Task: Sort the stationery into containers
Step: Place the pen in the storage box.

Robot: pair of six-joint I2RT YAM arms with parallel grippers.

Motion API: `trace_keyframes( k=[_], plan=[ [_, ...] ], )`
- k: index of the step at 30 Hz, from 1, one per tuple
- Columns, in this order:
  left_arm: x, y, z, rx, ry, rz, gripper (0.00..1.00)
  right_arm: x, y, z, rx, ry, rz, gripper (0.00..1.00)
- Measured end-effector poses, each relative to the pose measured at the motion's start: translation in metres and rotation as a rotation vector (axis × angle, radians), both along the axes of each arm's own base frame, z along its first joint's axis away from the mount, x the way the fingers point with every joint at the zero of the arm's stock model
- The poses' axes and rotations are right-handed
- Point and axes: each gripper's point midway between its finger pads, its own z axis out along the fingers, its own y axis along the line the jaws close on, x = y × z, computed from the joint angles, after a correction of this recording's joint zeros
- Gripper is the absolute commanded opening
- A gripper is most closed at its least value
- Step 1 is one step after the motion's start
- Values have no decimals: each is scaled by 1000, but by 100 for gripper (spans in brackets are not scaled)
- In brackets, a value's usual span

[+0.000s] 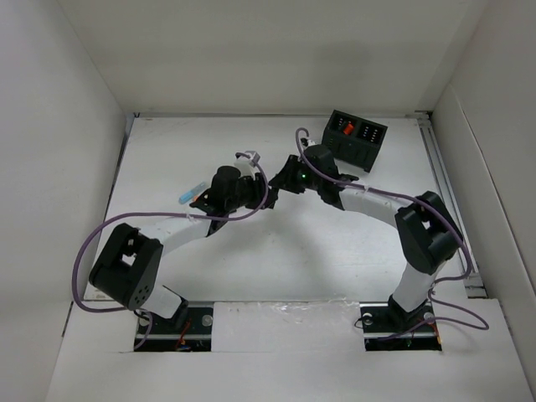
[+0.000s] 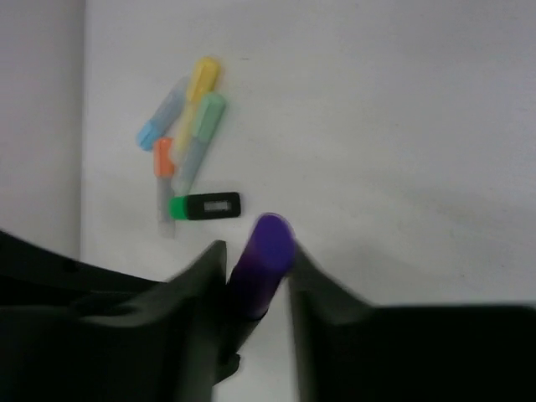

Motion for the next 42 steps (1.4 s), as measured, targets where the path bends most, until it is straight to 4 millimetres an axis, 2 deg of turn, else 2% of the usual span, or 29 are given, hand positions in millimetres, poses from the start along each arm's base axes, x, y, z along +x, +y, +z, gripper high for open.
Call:
trace_keyframes(
  k=[1,2,3,4,6,9,11,14,17,21,23,25,27,30,34,36,37,38,40,41,42],
  plan=[
    [-1,0,-1,0,7,-2,15,0,3,2,24,11,-3,15],
    [-3,-1,-3,0,8,-2,26,-2,9,9,46,-6,21,7],
    [-3,-1,-2,-2,7,-2,26,-2,9,11,49,-8,20,4],
    [-3,-1,0,-4,6,2,36,-1,10,12,54,-12,20,3],
    [-2,0,4,-13,-1,8,45,1,9,13,57,-15,12,2],
    [-4,2,11,-28,-15,16,57,9,0,13,53,-18,-19,0],
    [-5,4,17,-36,-29,23,59,20,-14,16,53,-25,-57,0],
    [-8,7,29,-54,-58,33,63,50,-48,27,53,-44,-163,0],
    [-11,13,40,-67,-86,55,64,93,-97,52,55,-97,-315,0],
    [-11,18,55,-87,-122,82,64,149,-179,108,47,-220,-571,0],
    [-11,19,60,-95,-130,91,64,171,-213,136,32,-292,-685,0],
    [-11,20,60,-99,-127,97,64,190,-236,157,-5,-348,-779,0],
    [-12,21,57,-95,-113,101,64,209,-248,168,-54,-390,-845,0],
    [-13,22,53,-90,-94,108,64,230,-259,158,-158,-405,-899,0],
    [-13,23,49,-83,-79,118,64,245,-271,113,-326,-355,-939,0],
    [-13,23,47,-78,-70,121,64,246,-274,87,-402,-315,-939,4],
    [-13,24,45,-75,-66,123,64,245,-275,76,-436,-297,-938,8],
    [-13,24,45,-73,-65,127,64,244,-277,67,-463,-280,-937,18],
    [-12,26,44,-67,-63,138,64,241,-275,57,-506,-261,-930,31],
    [-11,27,43,-63,-63,146,64,240,-274,55,-517,-260,-930,46],
    [-11,29,42,-58,-60,155,64,239,-271,56,-528,-264,-927,53]
  ],
)
